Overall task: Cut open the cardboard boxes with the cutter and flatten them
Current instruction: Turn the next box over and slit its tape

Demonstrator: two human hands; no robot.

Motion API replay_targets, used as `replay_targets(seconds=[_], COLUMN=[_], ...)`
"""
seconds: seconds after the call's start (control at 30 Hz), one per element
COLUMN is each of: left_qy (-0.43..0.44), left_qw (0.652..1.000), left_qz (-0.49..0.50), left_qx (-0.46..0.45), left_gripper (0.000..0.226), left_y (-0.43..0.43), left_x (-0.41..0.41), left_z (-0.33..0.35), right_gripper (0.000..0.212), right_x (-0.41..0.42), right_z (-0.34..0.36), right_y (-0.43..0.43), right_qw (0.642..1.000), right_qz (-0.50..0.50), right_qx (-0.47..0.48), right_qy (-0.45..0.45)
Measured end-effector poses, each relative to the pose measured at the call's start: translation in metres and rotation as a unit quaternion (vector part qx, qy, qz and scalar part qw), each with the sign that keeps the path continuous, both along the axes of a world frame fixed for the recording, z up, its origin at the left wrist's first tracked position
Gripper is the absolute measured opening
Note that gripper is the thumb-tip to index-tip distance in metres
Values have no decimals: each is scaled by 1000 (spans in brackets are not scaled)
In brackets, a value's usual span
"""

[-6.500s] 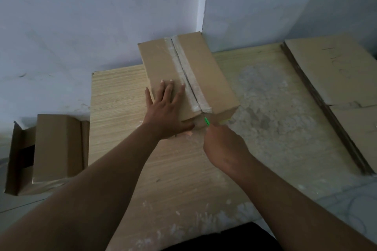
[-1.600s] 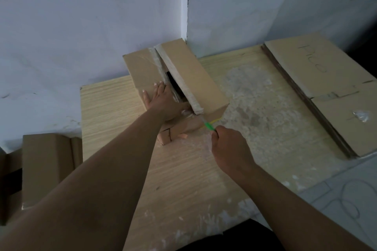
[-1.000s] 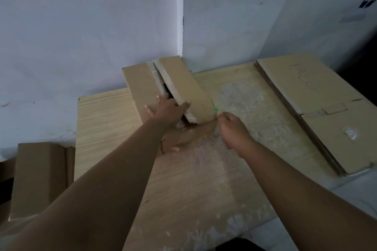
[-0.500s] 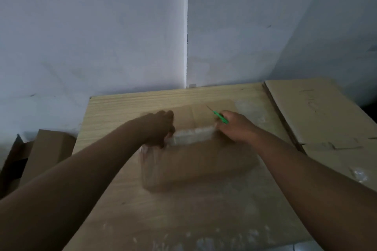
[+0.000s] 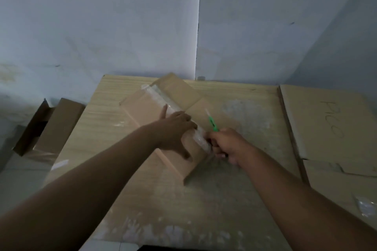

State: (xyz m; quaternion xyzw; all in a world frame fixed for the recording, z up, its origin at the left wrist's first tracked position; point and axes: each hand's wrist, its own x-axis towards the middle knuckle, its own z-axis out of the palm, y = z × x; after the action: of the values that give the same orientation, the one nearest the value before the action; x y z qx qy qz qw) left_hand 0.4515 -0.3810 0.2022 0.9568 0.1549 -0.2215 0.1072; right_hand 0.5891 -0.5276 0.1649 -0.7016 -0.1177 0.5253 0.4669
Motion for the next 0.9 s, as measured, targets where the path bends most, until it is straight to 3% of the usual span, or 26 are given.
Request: replay_targets(seconds=[0.1, 0.2, 0.33, 0.47, 0.73, 0.9], left_qy=[2, -24, -22, -10, 22, 34], left_qw=[999, 996, 991, 987, 987, 989], left_qz=[-21, -55, -95, -122, -129, -121], left_qx=[45, 64, 89, 103, 88, 84], left_gripper=[115, 114, 110, 100, 93, 98], left_y=[-10, -7, 2, 6, 9, 11], left_x=[1, 5, 11, 18, 33, 35], left_z=[-9, -9, -4, 1, 4, 1], right_gripper=[29, 31, 23, 24, 21, 21], right_x=[3, 12, 22, 35, 54, 50], right_z=[0, 9, 14, 12, 19, 15], right_y=[-3, -20, -45, -56, -49, -47], right_qw=[989, 988, 985, 918, 796, 792], right_qz=[-79, -17, 166, 308, 383, 394], right_qx=[30, 39, 19, -52, -66, -37], right_qy=[124, 149, -42, -246, -464, -464])
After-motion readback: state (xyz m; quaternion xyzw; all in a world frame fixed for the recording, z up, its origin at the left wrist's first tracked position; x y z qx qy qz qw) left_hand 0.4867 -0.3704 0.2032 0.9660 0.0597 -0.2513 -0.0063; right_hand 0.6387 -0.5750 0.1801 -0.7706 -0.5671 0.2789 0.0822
